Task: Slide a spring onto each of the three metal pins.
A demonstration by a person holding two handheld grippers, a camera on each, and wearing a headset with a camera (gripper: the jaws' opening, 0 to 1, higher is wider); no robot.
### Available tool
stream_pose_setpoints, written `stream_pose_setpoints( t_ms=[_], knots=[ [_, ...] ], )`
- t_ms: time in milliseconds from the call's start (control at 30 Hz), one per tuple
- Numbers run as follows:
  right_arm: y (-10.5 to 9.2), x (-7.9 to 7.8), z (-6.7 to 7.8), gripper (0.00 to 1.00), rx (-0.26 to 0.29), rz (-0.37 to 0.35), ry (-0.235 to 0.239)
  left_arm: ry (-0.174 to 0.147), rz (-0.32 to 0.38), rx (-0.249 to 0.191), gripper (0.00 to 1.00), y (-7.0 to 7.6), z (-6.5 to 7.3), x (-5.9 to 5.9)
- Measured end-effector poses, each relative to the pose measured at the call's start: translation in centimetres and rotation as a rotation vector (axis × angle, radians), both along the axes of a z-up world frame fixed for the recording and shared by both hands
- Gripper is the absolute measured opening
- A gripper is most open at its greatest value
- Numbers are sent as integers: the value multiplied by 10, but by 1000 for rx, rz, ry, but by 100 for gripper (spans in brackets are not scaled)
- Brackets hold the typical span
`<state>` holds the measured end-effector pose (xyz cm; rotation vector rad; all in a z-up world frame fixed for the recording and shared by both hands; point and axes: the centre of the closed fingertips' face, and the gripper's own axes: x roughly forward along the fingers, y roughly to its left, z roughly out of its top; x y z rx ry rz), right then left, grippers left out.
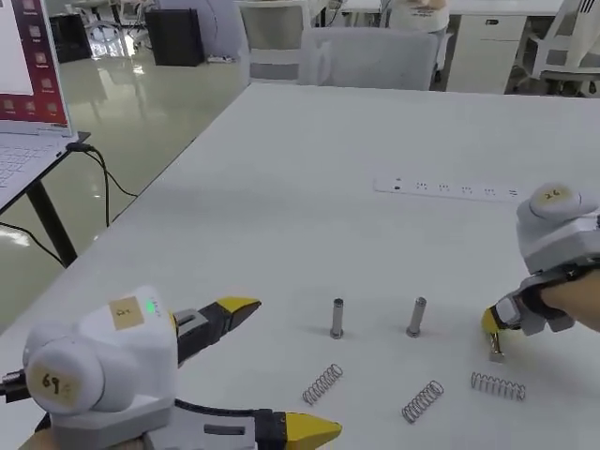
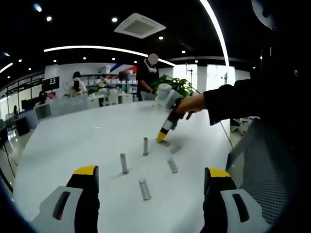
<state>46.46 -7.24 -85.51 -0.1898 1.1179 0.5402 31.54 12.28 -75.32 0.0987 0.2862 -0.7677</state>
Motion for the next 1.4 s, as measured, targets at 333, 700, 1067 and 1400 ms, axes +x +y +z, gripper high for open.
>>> stream_pose_setpoints(
  t_ms=[333,700,1067,1400],
  knots=[
    [6,0,0,8,-39,58,-3,-2,2,-1,86,0,0,0],
    [5,8,-6,6,-90,94,32,0,2,-2,85,0,0,0],
    [2,19,-13,5,-183,130,57,2,1,2,85,-1,0,0],
    [-2,18,-7,5,-161,121,48,3,-2,2,85,-2,0,1]
  ],
)
